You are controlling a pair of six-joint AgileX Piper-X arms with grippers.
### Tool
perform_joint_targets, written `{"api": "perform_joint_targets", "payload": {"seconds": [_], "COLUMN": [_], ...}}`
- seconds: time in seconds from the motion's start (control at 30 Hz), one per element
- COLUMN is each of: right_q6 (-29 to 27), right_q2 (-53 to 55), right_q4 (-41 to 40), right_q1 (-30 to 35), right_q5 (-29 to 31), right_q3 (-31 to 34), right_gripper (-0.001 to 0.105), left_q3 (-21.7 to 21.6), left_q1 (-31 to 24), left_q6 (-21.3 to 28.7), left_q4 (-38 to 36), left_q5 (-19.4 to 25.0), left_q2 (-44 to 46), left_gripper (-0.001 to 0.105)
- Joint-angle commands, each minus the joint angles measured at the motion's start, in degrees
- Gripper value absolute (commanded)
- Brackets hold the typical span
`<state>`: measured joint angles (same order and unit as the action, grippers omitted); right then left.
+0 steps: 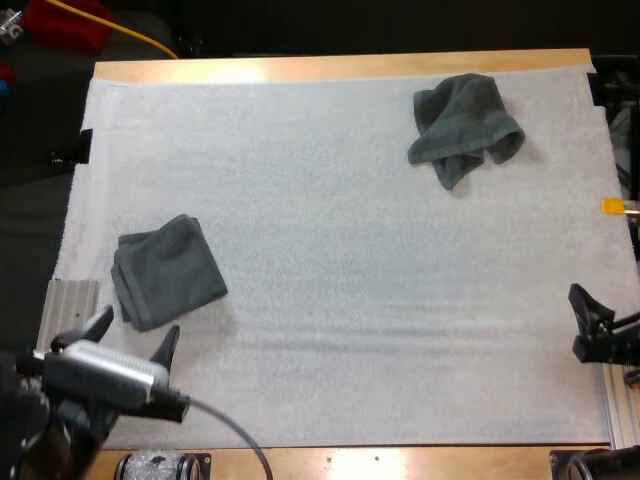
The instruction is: Pick towel from pile, fold and stack
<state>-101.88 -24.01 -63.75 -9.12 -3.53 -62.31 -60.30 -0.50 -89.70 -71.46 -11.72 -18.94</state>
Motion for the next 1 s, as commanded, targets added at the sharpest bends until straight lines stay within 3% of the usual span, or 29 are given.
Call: {"api": "perform_joint_targets", "payload": {"seconds": [0.0, 0.97], "right_q6": [0.6, 0.6], "right_q2": [1.4, 26.1], "right_q4": [-0.8, -13.0], "right_q1": [0.3, 0.3], "right_q5": [-0.4, -0.2], "right_q3": [-0.3, -0.3], "right_gripper": [0.079, 0.079], "left_q3": [-0.4, -0.4], "left_q1": [0.3, 0.3], "left_q6": [0.1, -0.3], "left_q4": [-0.9, -16.4], "left_q5": [0.5, -2.1], "left_q2": [1.0, 24.8], "left_gripper": [0.065, 0.065]}}
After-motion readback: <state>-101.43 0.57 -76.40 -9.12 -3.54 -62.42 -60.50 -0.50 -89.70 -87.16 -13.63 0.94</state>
